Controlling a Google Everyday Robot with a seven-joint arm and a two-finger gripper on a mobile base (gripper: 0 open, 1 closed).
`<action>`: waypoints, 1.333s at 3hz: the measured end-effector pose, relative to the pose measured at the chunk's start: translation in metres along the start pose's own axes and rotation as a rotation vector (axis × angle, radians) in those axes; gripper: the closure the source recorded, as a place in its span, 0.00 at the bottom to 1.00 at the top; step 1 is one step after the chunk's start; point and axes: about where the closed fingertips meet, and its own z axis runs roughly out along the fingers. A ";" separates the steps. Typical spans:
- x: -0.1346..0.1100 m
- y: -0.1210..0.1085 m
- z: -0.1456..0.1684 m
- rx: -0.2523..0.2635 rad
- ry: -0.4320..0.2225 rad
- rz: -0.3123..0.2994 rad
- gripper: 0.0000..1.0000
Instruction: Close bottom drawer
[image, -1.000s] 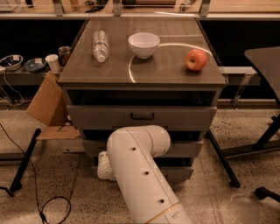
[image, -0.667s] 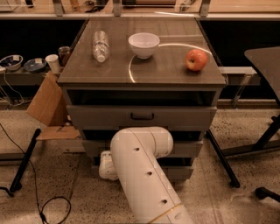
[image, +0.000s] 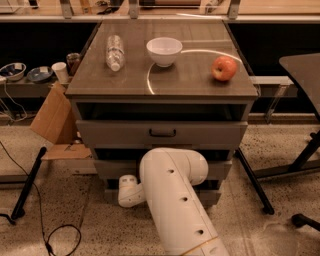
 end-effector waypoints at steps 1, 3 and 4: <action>-0.002 -0.003 -0.002 0.037 0.008 0.033 1.00; -0.003 -0.009 -0.003 0.081 0.071 0.107 1.00; -0.006 -0.016 -0.001 0.096 0.086 0.141 1.00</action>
Offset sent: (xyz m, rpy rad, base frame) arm 0.0045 0.0035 0.0112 0.0146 -0.1099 -0.1222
